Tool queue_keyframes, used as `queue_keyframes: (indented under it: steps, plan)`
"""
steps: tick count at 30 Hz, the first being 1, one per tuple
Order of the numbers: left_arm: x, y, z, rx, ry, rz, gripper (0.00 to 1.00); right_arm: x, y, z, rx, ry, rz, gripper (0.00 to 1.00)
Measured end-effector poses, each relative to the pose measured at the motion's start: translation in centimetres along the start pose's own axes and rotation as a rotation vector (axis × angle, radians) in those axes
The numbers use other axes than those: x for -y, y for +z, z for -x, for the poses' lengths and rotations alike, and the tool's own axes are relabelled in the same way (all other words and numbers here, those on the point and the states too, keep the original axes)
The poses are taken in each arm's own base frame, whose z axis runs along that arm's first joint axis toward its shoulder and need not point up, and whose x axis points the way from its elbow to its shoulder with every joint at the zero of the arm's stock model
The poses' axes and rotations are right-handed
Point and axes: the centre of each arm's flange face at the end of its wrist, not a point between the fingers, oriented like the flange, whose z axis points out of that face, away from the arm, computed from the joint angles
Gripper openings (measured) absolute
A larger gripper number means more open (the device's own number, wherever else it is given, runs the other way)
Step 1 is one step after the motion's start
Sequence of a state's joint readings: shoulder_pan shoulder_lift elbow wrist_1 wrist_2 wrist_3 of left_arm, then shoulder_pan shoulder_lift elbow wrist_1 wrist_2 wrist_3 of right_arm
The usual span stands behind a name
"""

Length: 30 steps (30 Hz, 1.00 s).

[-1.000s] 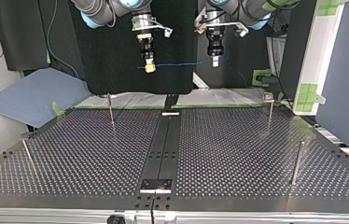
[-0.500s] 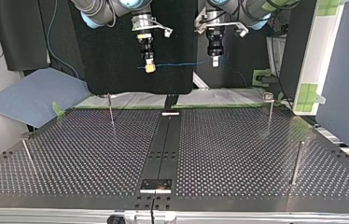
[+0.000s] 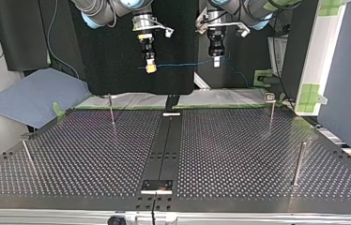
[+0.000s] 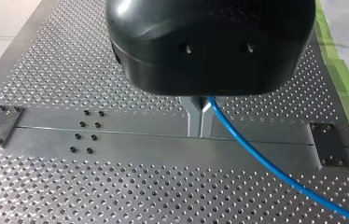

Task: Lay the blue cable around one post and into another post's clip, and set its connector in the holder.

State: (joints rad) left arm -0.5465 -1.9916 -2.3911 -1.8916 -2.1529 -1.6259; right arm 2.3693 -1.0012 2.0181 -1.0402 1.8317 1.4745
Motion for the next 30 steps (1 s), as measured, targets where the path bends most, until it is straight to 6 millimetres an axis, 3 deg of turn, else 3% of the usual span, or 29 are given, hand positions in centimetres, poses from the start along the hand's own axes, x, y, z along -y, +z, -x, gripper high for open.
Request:
queue_keyframes:
  steps: [29,30]
  plan:
    - [0.00,0.00,0.00,0.000,0.000,0.000,0.00,0.00,0.00,0.00,0.000,0.000,0.000,0.00]
    - [0.00,0.00,0.00,0.000,0.000,0.000,0.04,0.00,0.00,0.00,0.000,0.000,0.000,0.00]
